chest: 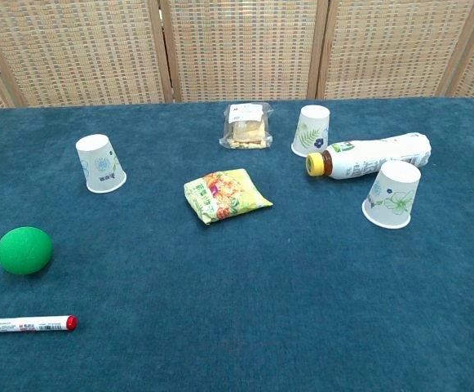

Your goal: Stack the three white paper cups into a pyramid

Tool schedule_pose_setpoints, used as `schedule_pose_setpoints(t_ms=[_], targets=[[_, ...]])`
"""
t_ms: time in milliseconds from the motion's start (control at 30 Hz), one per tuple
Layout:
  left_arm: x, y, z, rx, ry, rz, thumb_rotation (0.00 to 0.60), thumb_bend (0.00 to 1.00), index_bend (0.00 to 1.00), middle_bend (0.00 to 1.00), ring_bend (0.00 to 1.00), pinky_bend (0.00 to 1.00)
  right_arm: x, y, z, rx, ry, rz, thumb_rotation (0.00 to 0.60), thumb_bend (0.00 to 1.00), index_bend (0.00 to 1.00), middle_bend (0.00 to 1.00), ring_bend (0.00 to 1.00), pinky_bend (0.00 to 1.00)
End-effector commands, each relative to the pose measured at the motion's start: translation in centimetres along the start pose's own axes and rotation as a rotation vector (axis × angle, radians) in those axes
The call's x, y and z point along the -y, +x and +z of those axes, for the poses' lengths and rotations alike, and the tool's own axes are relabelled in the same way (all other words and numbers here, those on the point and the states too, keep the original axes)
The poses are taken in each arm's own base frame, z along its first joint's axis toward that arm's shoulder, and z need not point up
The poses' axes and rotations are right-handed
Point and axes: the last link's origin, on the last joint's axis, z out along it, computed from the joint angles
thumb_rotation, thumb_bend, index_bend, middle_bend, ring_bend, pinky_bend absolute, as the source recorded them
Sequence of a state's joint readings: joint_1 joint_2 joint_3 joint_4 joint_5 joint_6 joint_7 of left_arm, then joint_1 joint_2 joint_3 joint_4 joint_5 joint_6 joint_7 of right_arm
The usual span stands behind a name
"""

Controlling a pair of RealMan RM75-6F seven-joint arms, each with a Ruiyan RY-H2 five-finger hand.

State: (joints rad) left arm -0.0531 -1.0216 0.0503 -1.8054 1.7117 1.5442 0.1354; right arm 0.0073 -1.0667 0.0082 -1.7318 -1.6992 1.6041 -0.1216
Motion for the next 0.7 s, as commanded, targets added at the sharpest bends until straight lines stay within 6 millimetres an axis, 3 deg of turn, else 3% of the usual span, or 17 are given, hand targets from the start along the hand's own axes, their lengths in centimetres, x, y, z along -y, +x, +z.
schedule_pose_setpoints(t_ms=[33,200,333,467,700], targets=[[0.0,0.0,0.0,0.0,0.001,0.001,0.6,0.0,0.0,0.0,0.0,0.0,0.0,0.0,0.0,0.002,0.001,0.0,0.6,0.0,0.0,0.0,0.0,0.0],[-0.2,-0.2,0.2,0.003,-0.017,0.002,0.6,0.0,0.0,0.0,0.0,0.0,0.1,-0.5,0.3,0.018,0.01,0.0,0.6,0.0,0.0,0.0,0.0,0.0],[-0.1,-0.3,0.5,-0.004,-0.028,0.002,0.6,0.0,0.0,0.0,0.0,0.0,0.0,-1.2,2.0,0.018,0.033,0.019,0.6,0.0,0.0,0.0,0.0,0.0],[0.0,-0.5,1.2,-0.004,-0.013,0.0,0.6,0.0,0.0,0.0,0.0,0.0,0.6,-0.9,5.9,0.025,0.089,0.012,0.6,0.0,0.01,0.0,0.0,0.0],[-0.2,-0.7,2.1,0.0,-0.002,0.01,0.6,0.0,0.0,0.0,0.0,0.0,4.9,0.7,16.3,0.134,0.182,0.074,0.6,0.0,0.03,0.0,0.0,0.0]])
